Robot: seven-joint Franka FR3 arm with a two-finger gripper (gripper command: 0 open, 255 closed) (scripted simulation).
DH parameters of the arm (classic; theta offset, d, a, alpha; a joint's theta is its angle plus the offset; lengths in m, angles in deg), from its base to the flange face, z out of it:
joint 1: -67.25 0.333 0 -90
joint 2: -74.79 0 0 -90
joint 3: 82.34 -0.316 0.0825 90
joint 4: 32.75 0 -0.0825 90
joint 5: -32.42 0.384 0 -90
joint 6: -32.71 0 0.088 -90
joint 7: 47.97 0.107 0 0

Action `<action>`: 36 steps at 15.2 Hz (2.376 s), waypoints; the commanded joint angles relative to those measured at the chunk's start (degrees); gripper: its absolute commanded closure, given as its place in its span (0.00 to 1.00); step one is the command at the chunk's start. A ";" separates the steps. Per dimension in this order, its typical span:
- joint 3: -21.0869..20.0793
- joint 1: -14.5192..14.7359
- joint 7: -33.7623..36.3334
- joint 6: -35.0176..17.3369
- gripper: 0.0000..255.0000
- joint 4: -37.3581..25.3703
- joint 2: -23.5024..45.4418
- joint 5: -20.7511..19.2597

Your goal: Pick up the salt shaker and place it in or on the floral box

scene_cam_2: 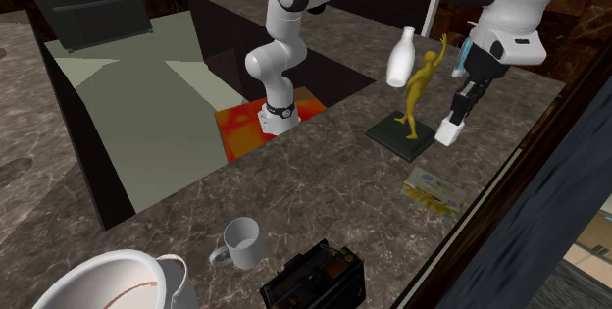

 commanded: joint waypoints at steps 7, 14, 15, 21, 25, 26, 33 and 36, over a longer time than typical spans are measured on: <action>-0.79 2.15 2.85 -0.41 1.00 -4.57 5.00 -0.55; -0.77 1.97 2.83 -6.52 1.00 2.84 3.70 -0.46; -0.77 1.95 2.83 -7.34 1.00 3.76 3.61 -0.45; -0.75 1.87 2.83 -12.08 1.00 8.71 3.39 -0.45; -0.74 1.85 2.84 -13.86 1.00 10.42 3.46 -0.46; -0.73 1.85 2.84 -13.86 1.00 10.42 3.46 -0.46; -0.73 1.85 2.84 -13.86 0.00 10.42 3.46 -0.46; -0.73 1.85 2.84 -13.86 0.00 10.42 3.46 -0.46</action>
